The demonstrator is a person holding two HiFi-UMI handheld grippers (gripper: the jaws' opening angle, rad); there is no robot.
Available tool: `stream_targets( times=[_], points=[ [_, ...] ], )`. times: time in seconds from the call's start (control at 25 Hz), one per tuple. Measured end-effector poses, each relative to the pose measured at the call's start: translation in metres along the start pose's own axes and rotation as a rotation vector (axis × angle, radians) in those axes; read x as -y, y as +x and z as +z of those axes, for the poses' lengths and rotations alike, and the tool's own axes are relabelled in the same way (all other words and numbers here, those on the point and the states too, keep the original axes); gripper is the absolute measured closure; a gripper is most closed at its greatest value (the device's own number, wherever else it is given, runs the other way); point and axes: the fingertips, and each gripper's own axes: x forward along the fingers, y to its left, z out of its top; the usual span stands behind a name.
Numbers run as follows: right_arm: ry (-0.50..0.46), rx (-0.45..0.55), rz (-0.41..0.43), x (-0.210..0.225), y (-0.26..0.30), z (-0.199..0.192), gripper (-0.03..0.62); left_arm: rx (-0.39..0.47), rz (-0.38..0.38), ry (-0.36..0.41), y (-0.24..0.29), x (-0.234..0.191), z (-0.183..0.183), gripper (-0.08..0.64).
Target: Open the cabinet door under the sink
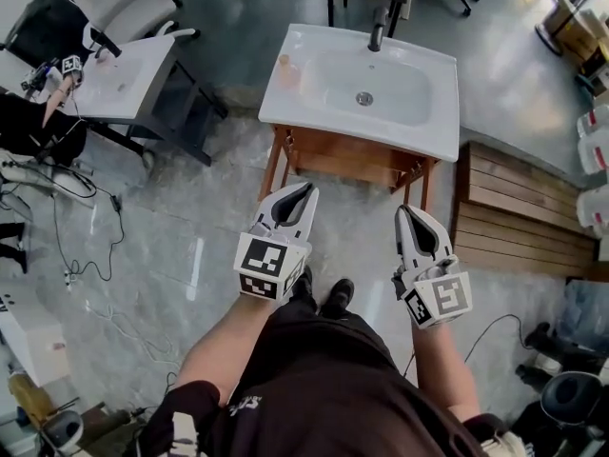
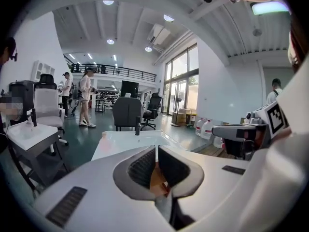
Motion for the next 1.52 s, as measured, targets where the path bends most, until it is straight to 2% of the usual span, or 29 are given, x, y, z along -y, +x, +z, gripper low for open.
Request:
stream_targets(
  times=[0.2, 0.32, 0.4, 0.56, 0.8, 0.96, 1.08, 1.52],
  points=[
    [-0.032, 0.059, -0.053, 0.010, -0.015, 0.031, 0.580, 0.046, 0.019, -0.033, -0.007, -0.010, 0.025, 0.535],
    [0.003, 0.107, -0.074, 0.006, -0.013, 0.057, 0.580, 0.079, 0.030, 0.000, -0.020, -0.018, 0.039, 0.535],
    [0.021, 0.122, -0.055, -0.005, -0.007, 0.073, 0.580, 0.103, 0.055, -0.001, -0.032, -0.027, 0.045, 0.535],
    [-0.034, 0.149, -0.031, -0.027, 0.003, 0.096, 0.580, 0.094, 0.080, -0.026, -0.052, -0.036, 0.036, 0.535],
    [-0.091, 0.139, -0.026, -0.047, -0.003, 0.079, 0.580, 0.110, 0.056, 0.024, -0.064, -0.041, 0.044, 0.537],
    [-0.053, 0.130, -0.059, -0.035, -0.013, 0.070, 0.580, 0.110, 0.038, 0.030, -0.061, -0.038, 0.050, 0.538],
    [-0.066, 0.114, -0.054, -0.033, -0.011, 0.068, 0.581, 0.096, 0.034, 0.044, -0.057, -0.037, 0.047, 0.538],
    [-0.091, 0.114, -0.046, -0.033, 0.001, 0.079, 0.581, 0.093, 0.073, -0.008, -0.056, -0.045, 0.034, 0.539]
  ],
)
